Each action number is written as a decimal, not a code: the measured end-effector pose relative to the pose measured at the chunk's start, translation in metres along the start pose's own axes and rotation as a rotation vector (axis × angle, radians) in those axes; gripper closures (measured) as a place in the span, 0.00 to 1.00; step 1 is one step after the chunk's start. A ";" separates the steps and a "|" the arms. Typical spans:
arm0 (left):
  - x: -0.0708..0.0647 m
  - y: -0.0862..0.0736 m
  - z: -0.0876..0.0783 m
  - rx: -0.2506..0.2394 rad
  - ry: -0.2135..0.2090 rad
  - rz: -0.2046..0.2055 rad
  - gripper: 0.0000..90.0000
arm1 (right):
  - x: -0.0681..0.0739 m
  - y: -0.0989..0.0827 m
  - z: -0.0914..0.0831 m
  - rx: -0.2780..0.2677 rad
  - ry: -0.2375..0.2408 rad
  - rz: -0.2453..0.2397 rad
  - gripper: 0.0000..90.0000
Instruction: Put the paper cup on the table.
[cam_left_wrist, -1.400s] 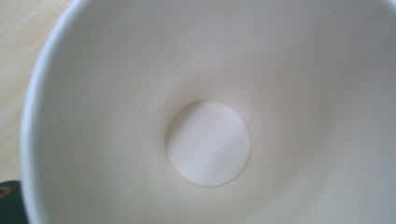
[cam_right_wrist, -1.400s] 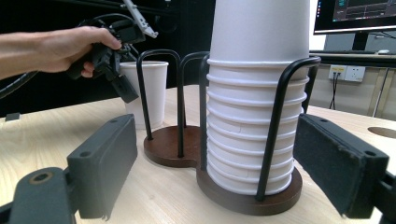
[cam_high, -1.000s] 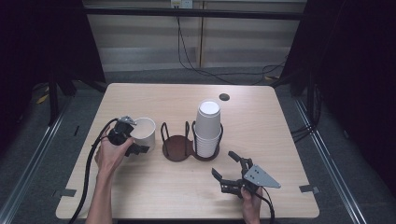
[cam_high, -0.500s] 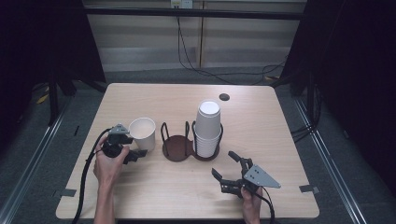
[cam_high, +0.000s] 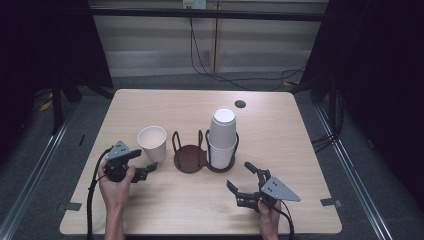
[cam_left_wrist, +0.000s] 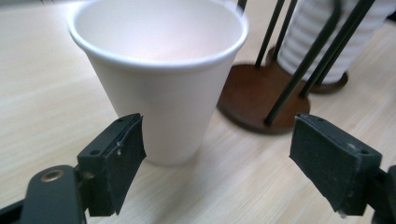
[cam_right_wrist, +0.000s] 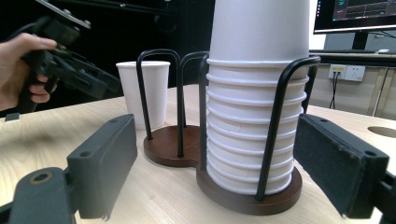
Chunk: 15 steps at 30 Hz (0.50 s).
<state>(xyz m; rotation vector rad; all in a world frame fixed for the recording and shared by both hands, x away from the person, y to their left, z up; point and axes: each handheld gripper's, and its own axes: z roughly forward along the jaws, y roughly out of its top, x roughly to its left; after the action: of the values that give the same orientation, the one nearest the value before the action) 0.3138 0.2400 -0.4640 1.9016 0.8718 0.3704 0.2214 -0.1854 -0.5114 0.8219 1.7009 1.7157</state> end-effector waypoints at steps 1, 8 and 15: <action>-0.001 -0.001 -0.002 -0.013 -0.012 -0.004 0.20 | 0.000 0.000 0.000 0.000 0.000 0.000 0.15; -0.014 -0.016 -0.015 -0.155 -0.060 -0.023 0.22 | 0.000 0.000 0.000 0.000 0.001 0.000 0.15; -0.032 -0.019 -0.015 -0.222 -0.104 0.035 0.17 | 0.000 0.000 0.000 -0.001 0.001 -0.001 0.15</action>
<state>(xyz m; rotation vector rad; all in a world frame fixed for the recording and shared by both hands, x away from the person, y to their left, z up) 0.2750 0.2324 -0.4695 1.7163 0.6988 0.3702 0.2212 -0.1853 -0.5114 0.8190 1.7005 1.7166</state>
